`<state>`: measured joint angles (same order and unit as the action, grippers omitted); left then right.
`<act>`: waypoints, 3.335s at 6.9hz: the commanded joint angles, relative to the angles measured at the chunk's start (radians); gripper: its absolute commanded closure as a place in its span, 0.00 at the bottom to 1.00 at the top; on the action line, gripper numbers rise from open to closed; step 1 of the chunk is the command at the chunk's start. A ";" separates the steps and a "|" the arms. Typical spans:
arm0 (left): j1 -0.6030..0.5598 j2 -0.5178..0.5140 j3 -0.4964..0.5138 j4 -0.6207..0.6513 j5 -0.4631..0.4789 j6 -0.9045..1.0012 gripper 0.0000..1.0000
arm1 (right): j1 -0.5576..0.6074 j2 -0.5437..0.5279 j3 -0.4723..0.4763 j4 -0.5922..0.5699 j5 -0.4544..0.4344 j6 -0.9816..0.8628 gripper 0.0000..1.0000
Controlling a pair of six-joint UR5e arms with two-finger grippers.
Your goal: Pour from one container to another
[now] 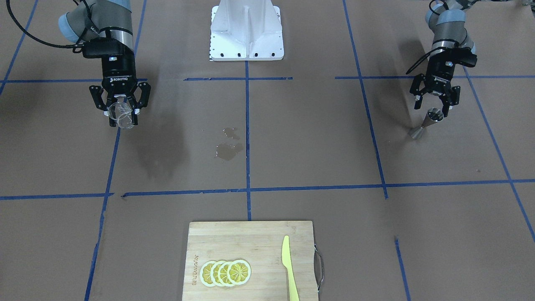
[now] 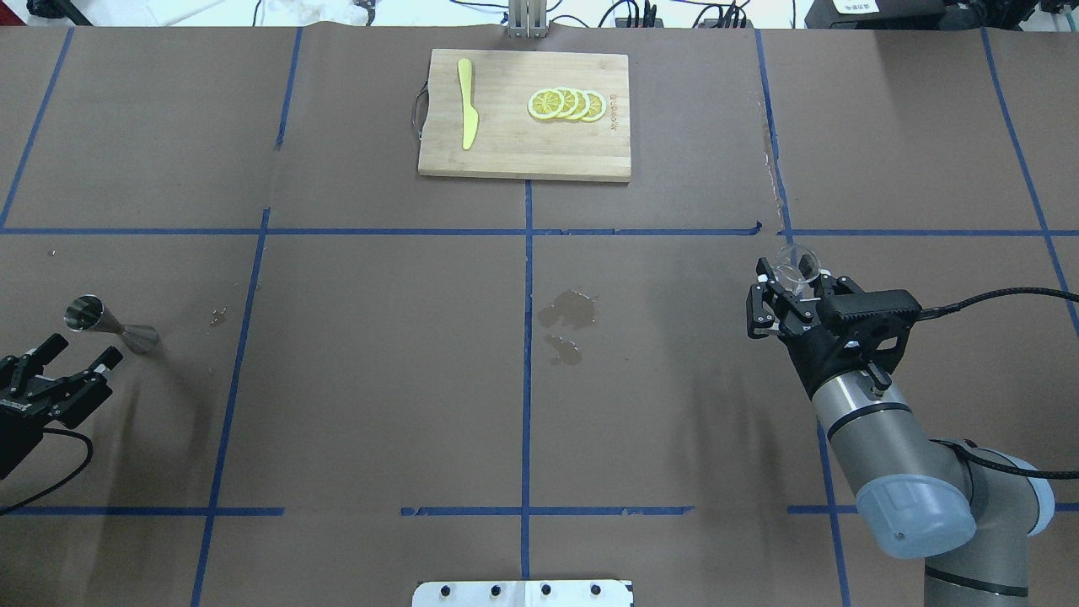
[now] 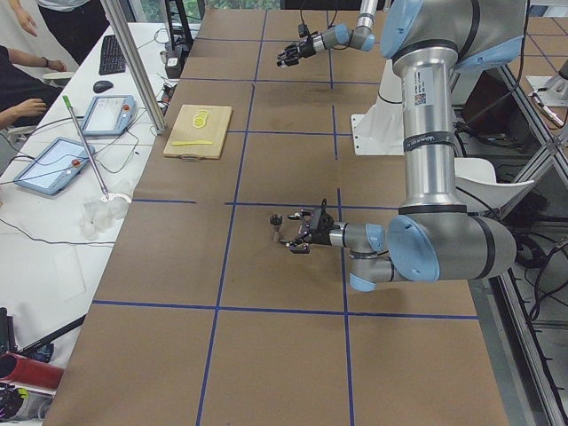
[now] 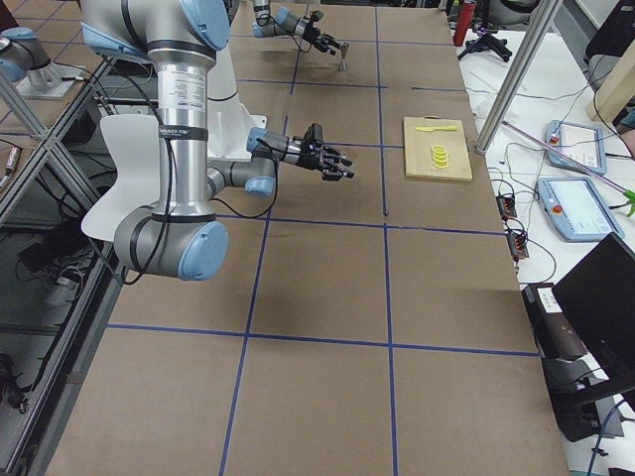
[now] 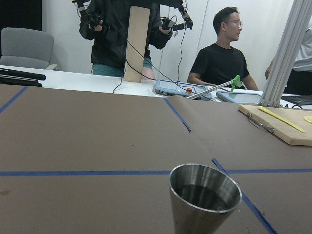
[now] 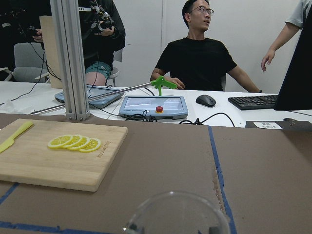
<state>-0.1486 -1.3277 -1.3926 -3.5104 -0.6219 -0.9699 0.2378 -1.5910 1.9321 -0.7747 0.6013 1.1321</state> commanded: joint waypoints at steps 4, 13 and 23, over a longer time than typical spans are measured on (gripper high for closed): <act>0.044 0.203 -0.045 -0.137 -0.002 0.039 0.00 | -0.002 -0.001 -0.010 0.000 0.002 -0.002 1.00; -0.475 0.155 0.142 -0.105 -0.526 -0.049 0.00 | 0.003 -0.021 -0.028 0.094 0.041 -0.005 1.00; -1.207 -0.338 -0.015 1.049 -1.507 0.323 0.00 | 0.012 -0.023 -0.254 0.350 0.034 -0.005 1.00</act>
<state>-1.3070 -1.6355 -1.3809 -2.5987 -2.0668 -0.7271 0.2495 -1.6148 1.7122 -0.4393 0.6418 1.1259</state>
